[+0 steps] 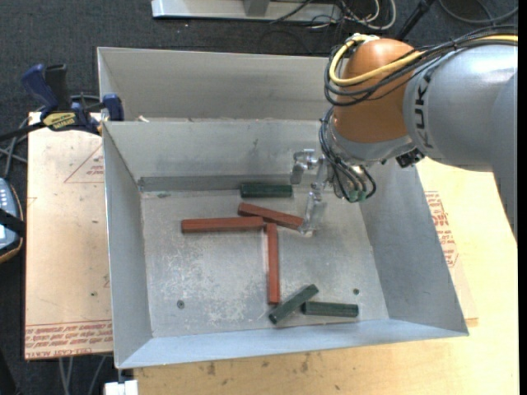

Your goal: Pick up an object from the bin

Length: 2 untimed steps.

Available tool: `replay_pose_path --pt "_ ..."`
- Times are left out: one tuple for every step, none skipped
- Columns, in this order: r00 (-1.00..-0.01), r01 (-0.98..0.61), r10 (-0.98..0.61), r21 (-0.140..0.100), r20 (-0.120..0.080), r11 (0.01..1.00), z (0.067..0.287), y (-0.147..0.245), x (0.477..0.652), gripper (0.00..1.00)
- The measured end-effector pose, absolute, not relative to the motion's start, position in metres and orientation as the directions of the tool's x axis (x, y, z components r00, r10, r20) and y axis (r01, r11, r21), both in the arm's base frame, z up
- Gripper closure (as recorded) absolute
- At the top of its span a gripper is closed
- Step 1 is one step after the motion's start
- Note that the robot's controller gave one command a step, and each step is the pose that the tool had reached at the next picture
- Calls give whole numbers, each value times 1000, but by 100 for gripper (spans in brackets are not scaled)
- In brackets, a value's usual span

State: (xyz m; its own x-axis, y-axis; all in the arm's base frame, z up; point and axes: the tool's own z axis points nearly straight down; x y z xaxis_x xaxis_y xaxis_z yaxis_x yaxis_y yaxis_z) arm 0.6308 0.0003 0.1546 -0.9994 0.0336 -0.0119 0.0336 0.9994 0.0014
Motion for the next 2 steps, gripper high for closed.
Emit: replay_pose_path --pt "-994 112 112 -1 7 994 139 51 614 0" --pt "-998 64 64 2 -3 998 76 86 647 100"
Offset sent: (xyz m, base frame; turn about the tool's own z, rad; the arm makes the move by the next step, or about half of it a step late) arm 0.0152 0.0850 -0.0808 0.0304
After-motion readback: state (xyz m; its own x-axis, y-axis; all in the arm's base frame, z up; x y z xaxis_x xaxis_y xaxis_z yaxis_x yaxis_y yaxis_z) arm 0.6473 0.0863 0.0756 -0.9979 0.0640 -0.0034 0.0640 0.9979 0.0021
